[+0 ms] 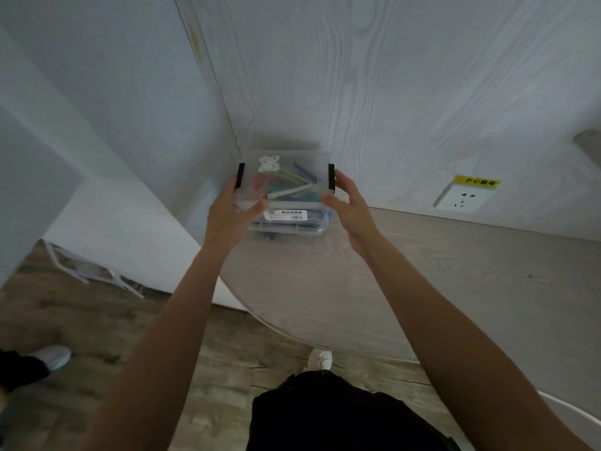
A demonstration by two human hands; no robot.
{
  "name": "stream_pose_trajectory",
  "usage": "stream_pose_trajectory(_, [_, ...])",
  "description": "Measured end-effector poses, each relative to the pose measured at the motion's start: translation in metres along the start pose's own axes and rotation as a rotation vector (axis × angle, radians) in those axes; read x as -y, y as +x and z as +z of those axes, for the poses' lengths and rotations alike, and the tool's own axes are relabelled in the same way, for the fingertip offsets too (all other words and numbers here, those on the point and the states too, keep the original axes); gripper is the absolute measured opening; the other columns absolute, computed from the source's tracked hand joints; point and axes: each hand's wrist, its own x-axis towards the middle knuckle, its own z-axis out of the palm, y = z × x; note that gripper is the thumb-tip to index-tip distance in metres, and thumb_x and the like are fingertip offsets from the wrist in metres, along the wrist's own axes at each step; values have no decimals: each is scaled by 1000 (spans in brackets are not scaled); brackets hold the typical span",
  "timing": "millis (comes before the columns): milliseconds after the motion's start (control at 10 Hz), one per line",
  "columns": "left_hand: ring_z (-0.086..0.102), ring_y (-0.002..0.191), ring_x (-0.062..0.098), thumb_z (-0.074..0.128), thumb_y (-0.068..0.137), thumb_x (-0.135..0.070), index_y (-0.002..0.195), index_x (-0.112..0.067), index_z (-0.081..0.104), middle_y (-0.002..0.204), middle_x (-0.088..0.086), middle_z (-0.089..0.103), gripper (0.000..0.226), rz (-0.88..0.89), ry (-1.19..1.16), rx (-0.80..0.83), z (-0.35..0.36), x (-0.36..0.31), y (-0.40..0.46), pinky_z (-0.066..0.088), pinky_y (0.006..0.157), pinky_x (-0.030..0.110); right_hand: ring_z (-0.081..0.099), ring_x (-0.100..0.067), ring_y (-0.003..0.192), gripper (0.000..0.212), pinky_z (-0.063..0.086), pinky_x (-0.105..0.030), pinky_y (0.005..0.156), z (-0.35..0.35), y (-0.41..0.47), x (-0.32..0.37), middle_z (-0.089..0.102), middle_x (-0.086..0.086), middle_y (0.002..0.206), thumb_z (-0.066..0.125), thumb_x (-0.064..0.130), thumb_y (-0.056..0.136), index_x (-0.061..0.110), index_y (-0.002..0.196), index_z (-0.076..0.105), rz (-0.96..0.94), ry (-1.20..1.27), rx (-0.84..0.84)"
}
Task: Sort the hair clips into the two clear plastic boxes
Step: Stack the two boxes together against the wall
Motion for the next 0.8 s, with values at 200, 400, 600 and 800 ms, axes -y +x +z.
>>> stream_pose_trajectory(200, [43,122,27,63,81,-48,133,-15,44,133,9,49,65,57,289,-142,-1,7,7,35,98,33,39,-25,130,55,37,-56,103,20,0,-13,34,-4,147,53,42,90,43,137,26,92,85,19])
stream_pose_trajectory(400, [41,127,27,56,87,-46,136,-14,41,137,9,48,60,60,389,-187,-6,13,16,36,100,38,32,-25,136,57,33,-55,108,44,7,-12,29,-3,151,48,39,93,42,142,19,111,121,-3])
stream_pose_trajectory(600, [41,127,27,54,90,-37,134,-13,43,137,10,47,52,65,409,-232,-14,16,13,39,99,41,23,-24,140,56,26,-55,112,62,9,0,19,1,155,35,48,96,38,145,10,130,85,50])
stream_pose_trajectory(800, [47,120,26,51,92,-30,132,-15,45,132,10,52,44,101,310,-270,-16,9,-4,38,99,36,32,-20,135,52,27,-32,105,43,-3,3,30,-5,150,33,41,98,22,145,23,89,-1,-59])
